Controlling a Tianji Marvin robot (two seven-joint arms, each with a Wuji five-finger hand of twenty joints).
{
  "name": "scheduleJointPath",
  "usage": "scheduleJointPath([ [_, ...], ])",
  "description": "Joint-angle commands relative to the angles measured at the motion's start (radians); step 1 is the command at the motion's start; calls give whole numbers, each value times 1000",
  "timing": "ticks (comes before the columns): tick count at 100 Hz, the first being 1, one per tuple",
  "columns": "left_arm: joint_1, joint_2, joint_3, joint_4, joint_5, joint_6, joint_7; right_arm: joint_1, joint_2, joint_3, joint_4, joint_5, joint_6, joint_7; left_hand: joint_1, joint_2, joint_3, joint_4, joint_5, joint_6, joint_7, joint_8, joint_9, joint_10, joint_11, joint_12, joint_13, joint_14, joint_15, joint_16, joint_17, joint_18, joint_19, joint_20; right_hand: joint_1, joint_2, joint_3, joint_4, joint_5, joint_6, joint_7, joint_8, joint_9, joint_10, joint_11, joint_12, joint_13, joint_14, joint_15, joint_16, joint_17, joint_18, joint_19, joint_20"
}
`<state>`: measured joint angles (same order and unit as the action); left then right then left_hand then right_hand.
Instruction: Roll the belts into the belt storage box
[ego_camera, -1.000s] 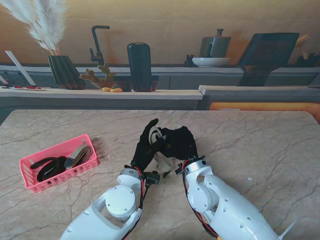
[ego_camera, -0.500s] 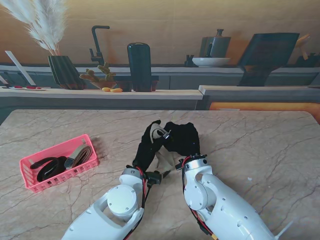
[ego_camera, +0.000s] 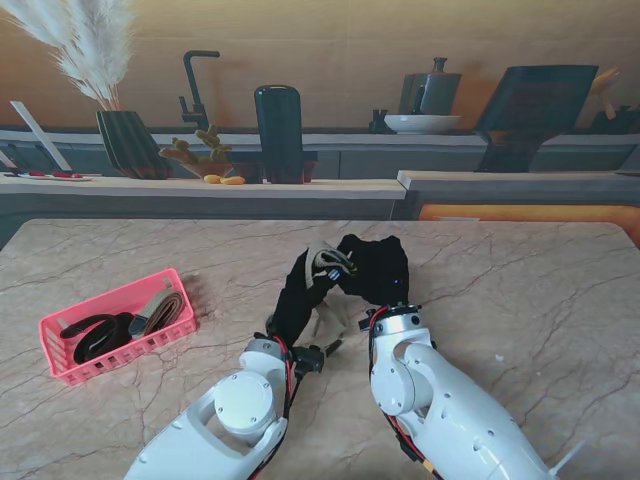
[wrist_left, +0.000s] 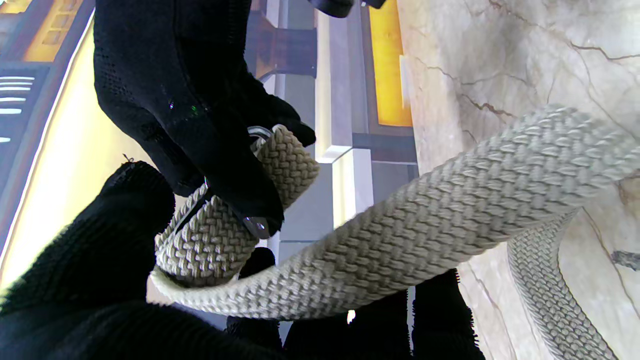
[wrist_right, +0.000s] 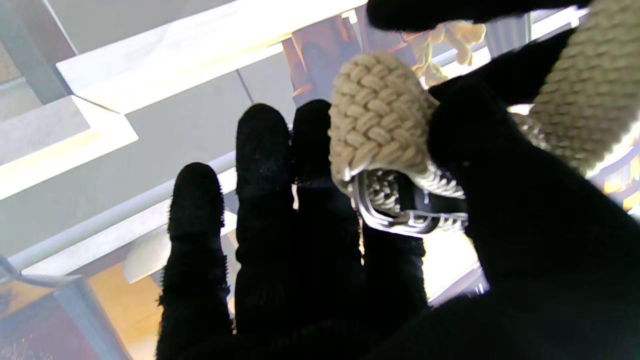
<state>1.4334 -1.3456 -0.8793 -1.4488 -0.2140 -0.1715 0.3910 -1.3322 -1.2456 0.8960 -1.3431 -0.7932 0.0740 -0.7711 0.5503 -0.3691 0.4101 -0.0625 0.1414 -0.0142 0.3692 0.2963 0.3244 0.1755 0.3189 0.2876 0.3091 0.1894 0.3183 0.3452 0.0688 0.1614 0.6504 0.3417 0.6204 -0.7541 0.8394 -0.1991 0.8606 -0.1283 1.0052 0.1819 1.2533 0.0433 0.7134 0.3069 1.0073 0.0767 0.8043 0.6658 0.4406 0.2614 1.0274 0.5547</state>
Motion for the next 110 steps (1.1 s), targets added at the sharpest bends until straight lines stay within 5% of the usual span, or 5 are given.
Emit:
scheduleJointPath([
  [1, 11, 0, -2, -3, 10, 1, 1, 2, -2, 8, -8, -2, 11, -16, 15, -17, -11, 11, 10, -22, -25, -8, -14, -34, -25, 12, -9, -1, 2, 15, -5, 3, -5, -6, 82, 93, 60, 24, 26, -148, 83, 1, 39, 17, 21, -9, 40, -39, 18, -6, 0, 12, 29, -21],
  [61, -8, -22, 34, 25, -5, 26, 25, 34, -11, -69, 27, 38, -44, 41, 34, 87, -119, 17, -9, 19, -247, -65, -124, -42, -31, 2, -104, -42, -10, 10, -58, -104, -29, -19, 85, 82, 58, 32, 28, -119, 87, -8, 48, 24, 35, -9, 51, -33, 33, -9, -4, 20, 45, -42],
  [83, -3, -34, 25, 12, -7, 53, 72, 54, -13, -111, 54, 43, -84, 60, 235, 249, -323, 34, -2, 41, -281, 33, -94, -45, 25, 18, -74, -60, 32, 11, -42, -105, 33, 8, 84, 72, 63, 34, 34, -111, 84, -11, 53, 26, 36, -10, 54, -32, 35, -10, -8, 27, 48, -47],
  [95, -1, -43, 21, 6, -26, 62, 100, 57, -10, -123, 59, 35, -104, 64, 352, 351, -282, 37, 12, 41, -223, 52, -56, -60, 59, 30, -43, -73, 58, 15, -27, -112, 69, 25, 82, 70, 65, 34, 35, -108, 83, -11, 54, 28, 36, -11, 55, -30, 36, -10, -10, 31, 49, -49],
  [110, 3, -53, 15, 0, -44, 64, 135, 55, 0, -128, 62, 5, -109, 60, 665, 434, -434, -2, 9, 66, 79, 63, 37, -65, 112, 45, 38, -65, 124, 19, 22, -102, 137, 56, 88, 70, 69, 41, 18, -93, 82, 2, 33, 37, 37, -6, 33, -20, 29, -12, -14, 38, 51, -55],
])
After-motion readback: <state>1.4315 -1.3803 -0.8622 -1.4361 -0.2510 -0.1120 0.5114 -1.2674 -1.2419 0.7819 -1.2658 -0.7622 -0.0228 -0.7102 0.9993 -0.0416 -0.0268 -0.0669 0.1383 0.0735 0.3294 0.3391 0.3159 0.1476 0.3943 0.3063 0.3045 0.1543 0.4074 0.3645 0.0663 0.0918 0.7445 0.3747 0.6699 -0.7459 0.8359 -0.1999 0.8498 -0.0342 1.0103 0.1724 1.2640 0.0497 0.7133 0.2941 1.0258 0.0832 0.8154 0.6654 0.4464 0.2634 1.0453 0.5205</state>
